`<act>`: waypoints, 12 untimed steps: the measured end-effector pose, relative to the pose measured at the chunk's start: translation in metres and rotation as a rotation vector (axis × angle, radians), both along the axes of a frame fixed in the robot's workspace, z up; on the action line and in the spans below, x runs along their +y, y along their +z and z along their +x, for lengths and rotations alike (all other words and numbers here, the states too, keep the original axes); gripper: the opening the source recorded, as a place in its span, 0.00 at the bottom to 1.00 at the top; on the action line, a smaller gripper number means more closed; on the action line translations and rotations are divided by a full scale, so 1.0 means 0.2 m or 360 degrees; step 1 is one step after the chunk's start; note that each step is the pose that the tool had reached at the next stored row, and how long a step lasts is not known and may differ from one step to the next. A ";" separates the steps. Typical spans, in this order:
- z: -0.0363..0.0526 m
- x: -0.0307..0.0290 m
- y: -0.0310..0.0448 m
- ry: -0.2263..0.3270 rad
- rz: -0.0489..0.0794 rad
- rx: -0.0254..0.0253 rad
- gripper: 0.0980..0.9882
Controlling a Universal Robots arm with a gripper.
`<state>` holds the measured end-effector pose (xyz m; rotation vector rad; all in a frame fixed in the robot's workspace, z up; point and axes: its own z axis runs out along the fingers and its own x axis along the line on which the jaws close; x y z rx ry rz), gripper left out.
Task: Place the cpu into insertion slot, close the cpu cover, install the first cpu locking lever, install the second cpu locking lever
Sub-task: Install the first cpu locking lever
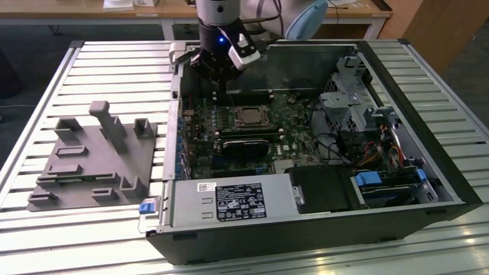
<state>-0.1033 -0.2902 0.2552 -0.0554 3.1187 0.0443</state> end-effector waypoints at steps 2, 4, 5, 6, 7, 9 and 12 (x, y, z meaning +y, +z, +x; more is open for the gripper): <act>0.002 0.006 -0.001 0.0001 0.0000 0.00002 0.01; 0.018 0.007 -0.002 0.0001 0.0000 0.00008 0.01; 0.033 0.007 -0.002 0.0001 0.0000 0.00017 0.01; 0.049 0.007 -0.003 0.0001 0.0000 0.00026 0.01; 0.068 0.008 -0.003 0.0001 0.0000 0.00040 0.01; 0.113 0.008 -0.004 0.0001 0.0000 0.00076 0.01; 0.182 0.008 -0.006 0.0001 0.0000 0.00128 0.01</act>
